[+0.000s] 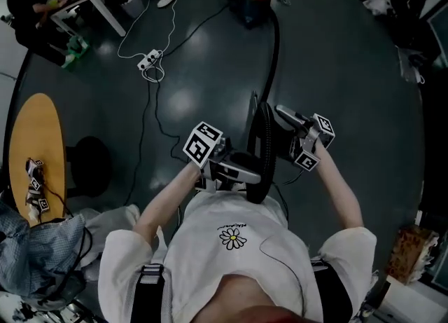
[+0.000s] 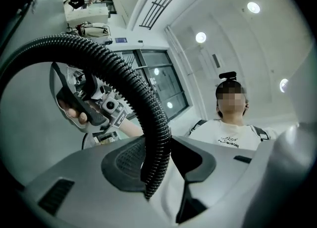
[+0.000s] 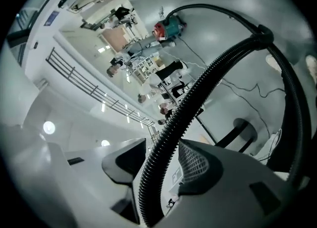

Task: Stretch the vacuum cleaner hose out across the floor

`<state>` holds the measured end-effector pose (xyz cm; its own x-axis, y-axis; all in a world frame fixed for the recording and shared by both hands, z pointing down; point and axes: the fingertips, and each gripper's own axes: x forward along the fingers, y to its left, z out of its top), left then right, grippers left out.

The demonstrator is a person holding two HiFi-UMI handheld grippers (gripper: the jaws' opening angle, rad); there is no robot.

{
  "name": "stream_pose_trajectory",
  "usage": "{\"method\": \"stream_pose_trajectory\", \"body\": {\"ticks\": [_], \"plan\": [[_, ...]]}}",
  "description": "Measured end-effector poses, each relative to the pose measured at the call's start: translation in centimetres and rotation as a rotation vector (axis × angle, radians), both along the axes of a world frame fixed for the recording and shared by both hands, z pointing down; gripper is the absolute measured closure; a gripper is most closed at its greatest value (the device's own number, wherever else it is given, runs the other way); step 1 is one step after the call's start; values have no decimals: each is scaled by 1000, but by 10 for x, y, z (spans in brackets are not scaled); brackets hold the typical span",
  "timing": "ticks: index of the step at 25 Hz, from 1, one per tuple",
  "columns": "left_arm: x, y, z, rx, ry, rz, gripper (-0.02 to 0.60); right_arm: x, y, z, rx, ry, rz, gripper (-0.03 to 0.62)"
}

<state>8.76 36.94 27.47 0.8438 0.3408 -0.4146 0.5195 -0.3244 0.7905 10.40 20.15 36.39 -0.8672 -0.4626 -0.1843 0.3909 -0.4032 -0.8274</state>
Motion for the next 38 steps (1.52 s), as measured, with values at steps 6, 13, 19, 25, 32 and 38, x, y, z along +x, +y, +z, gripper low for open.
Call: {"method": "stream_pose_trajectory", "body": {"ticks": [6,13,19,25,32,38], "plan": [[-1,-13,-8,122,-75,49,414,-29,-17,-27,24,-94,-95,401],[-29,-59,15,-76,-64,-187,414,-26,-60,-62,439,101,53,401],[-44,-62,37,-94,-119,-291,385,-28,-32,-113,804,172,18,401],[-32,-58,2,135,-88,-316,385,-41,2,-132,1001,249,-144,400],[-62,-119,-28,-259,157,-540,385,-56,58,-119,1161,394,-256,401],[-50,-112,-3,-308,-17,-481,376,-58,95,-120,1170,348,-209,401]]}}
